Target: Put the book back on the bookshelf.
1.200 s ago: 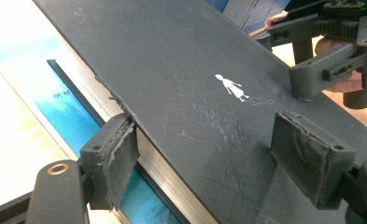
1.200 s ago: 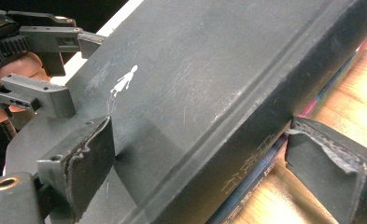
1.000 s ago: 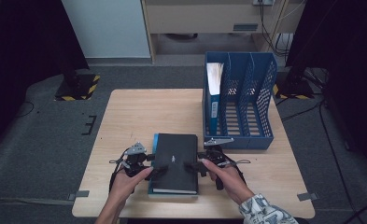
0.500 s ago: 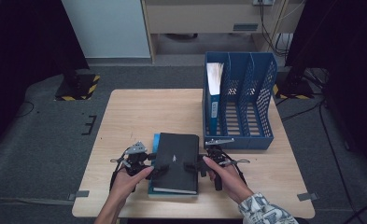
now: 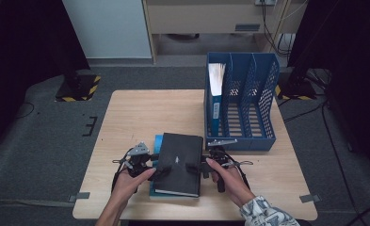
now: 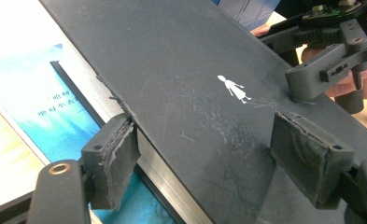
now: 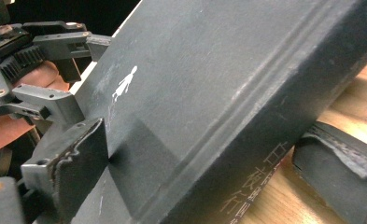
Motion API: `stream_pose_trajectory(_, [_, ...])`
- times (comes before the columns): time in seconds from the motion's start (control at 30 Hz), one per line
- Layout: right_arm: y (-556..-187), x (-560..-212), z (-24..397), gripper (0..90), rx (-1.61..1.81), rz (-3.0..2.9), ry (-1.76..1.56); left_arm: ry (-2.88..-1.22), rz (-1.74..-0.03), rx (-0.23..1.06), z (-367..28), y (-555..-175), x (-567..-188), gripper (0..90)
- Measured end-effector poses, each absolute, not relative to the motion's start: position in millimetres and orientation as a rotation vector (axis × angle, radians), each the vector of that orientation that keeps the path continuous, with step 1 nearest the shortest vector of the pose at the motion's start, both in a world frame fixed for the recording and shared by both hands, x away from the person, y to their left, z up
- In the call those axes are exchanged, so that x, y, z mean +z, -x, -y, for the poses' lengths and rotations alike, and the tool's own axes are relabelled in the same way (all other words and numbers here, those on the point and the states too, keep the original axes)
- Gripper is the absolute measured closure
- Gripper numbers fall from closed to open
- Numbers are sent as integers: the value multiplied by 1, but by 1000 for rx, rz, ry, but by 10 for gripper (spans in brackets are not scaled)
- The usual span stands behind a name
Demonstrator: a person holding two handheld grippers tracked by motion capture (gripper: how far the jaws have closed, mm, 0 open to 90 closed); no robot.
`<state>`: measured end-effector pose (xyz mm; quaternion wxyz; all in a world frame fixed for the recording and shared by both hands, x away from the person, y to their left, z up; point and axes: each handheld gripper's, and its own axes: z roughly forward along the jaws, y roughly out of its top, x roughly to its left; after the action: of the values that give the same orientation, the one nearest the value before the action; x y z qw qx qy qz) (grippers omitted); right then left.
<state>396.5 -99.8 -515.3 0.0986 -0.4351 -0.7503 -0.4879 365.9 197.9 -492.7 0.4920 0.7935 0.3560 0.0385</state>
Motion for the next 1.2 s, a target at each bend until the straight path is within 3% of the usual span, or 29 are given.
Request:
stream_pose_trajectory(0.57, [-392,-487,97,147,-1492,2292,1318,-1877,-887,118,-207,-363,-481,361])
stream_pose_trajectory(1.2, [-400,-456,81,205,-1528,2359,1249,-1829,-908,135,-220,-362,-469,408])
